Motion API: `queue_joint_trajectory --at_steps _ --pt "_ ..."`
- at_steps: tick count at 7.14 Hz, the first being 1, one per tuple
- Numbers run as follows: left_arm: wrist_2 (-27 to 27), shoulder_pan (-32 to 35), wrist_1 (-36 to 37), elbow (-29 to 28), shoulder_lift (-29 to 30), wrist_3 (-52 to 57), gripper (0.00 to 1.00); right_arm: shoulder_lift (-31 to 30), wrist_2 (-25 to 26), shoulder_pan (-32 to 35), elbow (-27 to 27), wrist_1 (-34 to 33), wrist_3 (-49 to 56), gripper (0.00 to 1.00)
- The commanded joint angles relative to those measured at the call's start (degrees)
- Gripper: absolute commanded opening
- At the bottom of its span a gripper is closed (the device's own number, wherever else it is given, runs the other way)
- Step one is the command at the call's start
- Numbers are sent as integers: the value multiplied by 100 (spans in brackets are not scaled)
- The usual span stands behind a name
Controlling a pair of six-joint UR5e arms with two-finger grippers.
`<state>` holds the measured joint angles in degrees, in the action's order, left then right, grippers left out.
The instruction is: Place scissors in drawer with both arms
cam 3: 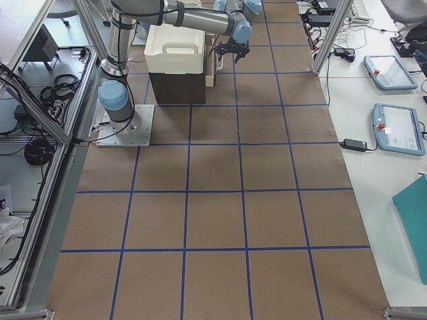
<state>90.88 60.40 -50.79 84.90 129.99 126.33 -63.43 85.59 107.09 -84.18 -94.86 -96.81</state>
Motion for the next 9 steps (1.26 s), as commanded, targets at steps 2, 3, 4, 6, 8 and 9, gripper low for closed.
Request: queue_joint_trajectory --at_steps 2,3,4,6,8,9 --pt "-27 -107 -1 0 35 67 64 217 55 -13 305 -15 39 100" --pt "-36 -116 -1 0 35 84 58 243 46 -22 366 -24 39 100" --pt "-44 -116 -1 0 35 76 53 270 55 -22 454 -24 100 100" --pt "-53 -107 -1 0 26 76 52 270 37 -135 499 -85 293 100" --pt "-71 -107 -10 0 9 67 40 349 37 -153 516 -252 355 100" --pt "-62 -107 -1 0 0 32 31 384 37 -180 647 -270 355 100"
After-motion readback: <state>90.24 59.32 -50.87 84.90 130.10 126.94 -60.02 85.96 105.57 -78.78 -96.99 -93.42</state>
